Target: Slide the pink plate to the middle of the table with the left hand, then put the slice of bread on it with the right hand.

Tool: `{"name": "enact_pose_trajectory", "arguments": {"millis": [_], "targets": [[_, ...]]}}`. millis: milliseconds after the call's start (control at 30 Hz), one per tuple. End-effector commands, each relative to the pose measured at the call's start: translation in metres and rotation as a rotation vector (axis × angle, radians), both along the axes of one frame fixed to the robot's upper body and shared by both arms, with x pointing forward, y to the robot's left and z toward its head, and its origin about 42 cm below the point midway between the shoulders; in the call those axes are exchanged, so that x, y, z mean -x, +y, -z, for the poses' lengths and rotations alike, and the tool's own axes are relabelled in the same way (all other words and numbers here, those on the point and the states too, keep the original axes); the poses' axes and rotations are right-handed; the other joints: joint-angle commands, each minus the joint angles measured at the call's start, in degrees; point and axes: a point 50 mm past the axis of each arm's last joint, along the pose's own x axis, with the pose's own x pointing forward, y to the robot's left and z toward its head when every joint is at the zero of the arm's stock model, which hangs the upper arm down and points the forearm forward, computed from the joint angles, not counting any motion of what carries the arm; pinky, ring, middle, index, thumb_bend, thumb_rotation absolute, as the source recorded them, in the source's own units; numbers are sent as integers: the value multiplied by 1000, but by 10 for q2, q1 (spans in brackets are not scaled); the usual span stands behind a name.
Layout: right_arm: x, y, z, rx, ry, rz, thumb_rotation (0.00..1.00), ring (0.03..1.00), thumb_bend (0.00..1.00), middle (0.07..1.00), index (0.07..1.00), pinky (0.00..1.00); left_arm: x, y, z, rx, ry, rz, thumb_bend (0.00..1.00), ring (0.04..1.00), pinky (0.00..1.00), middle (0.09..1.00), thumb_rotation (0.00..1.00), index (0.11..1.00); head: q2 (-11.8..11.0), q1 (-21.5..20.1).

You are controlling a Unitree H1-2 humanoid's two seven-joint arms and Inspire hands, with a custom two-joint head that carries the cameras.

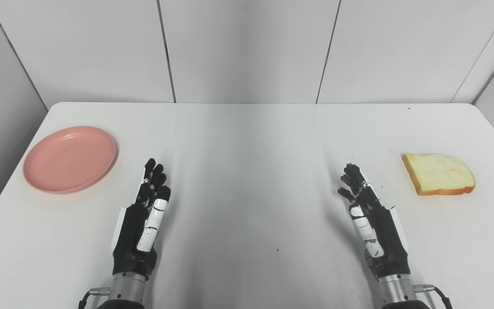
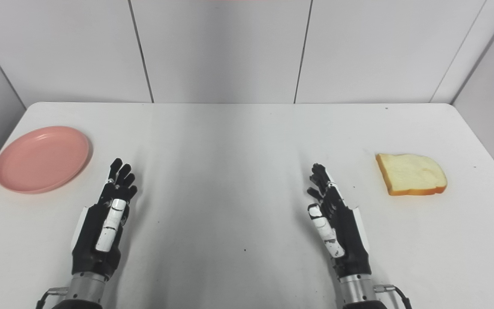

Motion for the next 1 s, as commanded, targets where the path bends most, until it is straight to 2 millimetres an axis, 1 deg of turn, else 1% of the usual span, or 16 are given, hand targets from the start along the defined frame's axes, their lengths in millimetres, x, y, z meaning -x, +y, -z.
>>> {"name": "enact_pose_trajectory", "arguments": {"millis": [0, 333, 533, 700, 800, 833, 867, 967], "targets": [[6, 12, 3, -39, 25, 6, 872, 934, 792, 948, 920, 899, 2, 0, -6, -6, -30, 3, 686, 1000, 1000, 1000, 752, 1000, -1, 0], [7, 12, 1, -41, 27, 6, 865, 941, 780, 952, 923, 908, 2, 0, -6, -7, -29, 4, 681, 1000, 1000, 1000, 755, 1000, 0, -1], [7, 11, 3, -44, 26, 5, 865, 941, 780, 953, 924, 911, 2, -2, -5, -6, -27, 4, 681, 1000, 1000, 1000, 756, 1000, -6, 6], [6, 6, 7, -46, 31, 3, 863, 941, 786, 952, 927, 919, 2, -5, -1, -11, -27, 6, 684, 1000, 1000, 1000, 764, 1000, -18, 21], [6, 2, 10, -41, 35, 3, 866, 942, 793, 954, 929, 921, 1, -9, 1, -6, -27, 10, 668, 1000, 1000, 1000, 767, 1000, -25, 30], [6, 0, 11, -42, 36, 5, 866, 943, 794, 954, 929, 921, 1, -11, 2, -6, -27, 10, 666, 1000, 1000, 1000, 768, 1000, -31, 42], [6, -1, 13, -43, 36, 6, 864, 942, 801, 954, 929, 923, 1, -13, 3, -6, -26, 11, 668, 1000, 1000, 1000, 774, 1000, -31, 42], [6, -7, 18, -42, 35, 5, 864, 936, 807, 954, 931, 927, 2, -18, 6, 4, -24, 12, 683, 1000, 1000, 1000, 773, 1000, -43, 63]]}}
